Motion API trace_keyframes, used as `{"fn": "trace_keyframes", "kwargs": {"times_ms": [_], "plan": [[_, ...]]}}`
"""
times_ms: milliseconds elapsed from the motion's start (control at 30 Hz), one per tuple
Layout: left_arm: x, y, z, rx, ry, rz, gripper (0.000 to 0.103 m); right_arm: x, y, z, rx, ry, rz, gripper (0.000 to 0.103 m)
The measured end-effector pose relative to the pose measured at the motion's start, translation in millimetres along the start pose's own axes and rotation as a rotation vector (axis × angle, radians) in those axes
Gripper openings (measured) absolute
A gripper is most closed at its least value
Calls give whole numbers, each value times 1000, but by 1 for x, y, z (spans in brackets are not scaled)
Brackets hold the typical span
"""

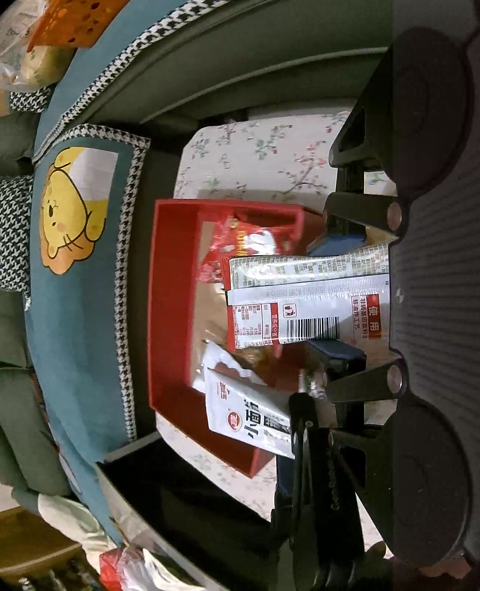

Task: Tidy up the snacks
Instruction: 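Carry the spicy-strip bag and strip packet over the red box and lower them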

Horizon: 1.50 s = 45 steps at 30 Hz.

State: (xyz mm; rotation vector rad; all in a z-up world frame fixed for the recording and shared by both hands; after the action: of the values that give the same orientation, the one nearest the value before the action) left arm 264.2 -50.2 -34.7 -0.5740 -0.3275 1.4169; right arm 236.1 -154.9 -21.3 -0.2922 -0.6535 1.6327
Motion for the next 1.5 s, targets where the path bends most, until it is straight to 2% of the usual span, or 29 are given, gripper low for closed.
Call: {"fn": "trace_keyframes", "kwargs": {"times_ms": [200, 767, 1500], "plan": [[-2, -17, -10, -11, -23, -23, 91, 2, -18, -6, -17, 6, 4, 56], [10, -53, -43, -11, -42, 1, 90, -8, -53, -33, -34, 38, 4, 56], [28, -66, -87, 10, -139, -11, 90, -11, -70, -85, -24, 50, 13, 56]]}}
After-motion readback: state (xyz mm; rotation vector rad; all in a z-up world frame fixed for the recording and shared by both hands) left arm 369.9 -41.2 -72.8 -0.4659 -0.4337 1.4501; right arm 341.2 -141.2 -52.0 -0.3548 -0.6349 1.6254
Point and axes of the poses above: each gripper's, at about its wrist camera, not at the fingertips, and z roughly against the way its jaws point, x to its left, y to its underside, the point moved 9 cm from there along -z, roughly the way its jaws point, and after that the axes turned 7 degrees about -z, right-handed, at the moved point
